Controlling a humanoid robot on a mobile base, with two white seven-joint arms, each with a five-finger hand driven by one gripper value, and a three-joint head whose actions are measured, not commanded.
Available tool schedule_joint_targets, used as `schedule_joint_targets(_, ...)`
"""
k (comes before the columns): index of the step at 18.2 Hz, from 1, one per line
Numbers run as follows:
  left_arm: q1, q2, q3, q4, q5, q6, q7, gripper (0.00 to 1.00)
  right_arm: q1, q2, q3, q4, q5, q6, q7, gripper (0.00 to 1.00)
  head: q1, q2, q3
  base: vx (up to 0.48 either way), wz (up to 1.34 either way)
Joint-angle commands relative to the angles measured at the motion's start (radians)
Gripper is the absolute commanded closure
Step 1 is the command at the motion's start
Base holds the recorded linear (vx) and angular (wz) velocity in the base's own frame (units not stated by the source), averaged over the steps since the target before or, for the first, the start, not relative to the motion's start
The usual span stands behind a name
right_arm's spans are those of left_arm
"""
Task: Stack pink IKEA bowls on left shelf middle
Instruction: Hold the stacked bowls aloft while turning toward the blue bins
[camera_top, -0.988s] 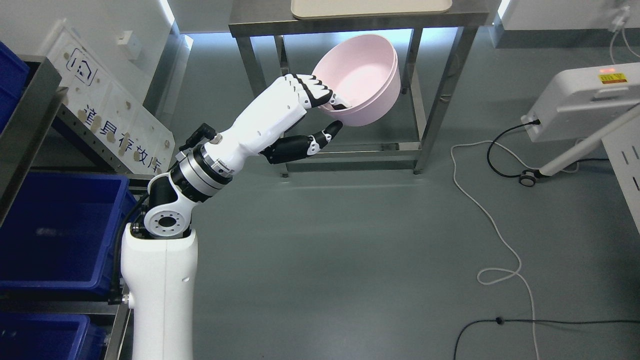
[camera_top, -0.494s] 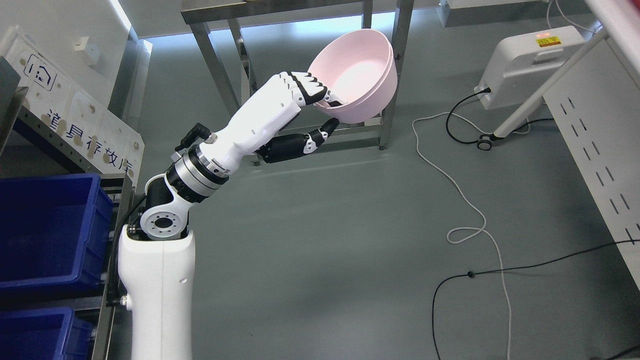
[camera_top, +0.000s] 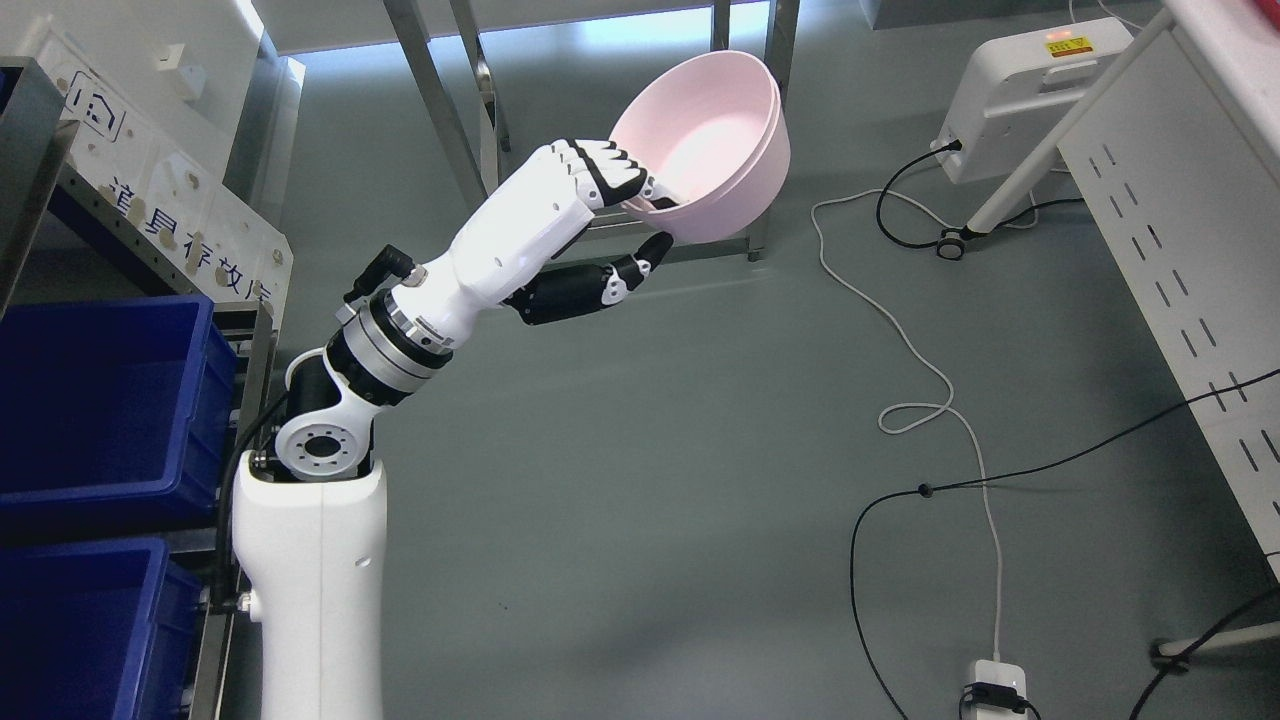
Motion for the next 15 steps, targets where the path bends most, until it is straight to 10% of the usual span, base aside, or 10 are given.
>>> schedule_joint_targets(1,-0.007,0.018,0.003,-0.019,0.012,0.003,0.0,0.95,-0.001,-0.017,0.0,0.0,0.0,0.0,0.0,0.0,0.0,0.0,0.0,-0.147,0.0)
schedule_joint_targets(15,-0.04,0.018,0.009,-0.032,0.011,0.046,0.001,0.95,-0.001,-0.017,0.0,0.0,0.0,0.0,0.0,0.0,0.0,0.0,0.0,-0.1,0.04)
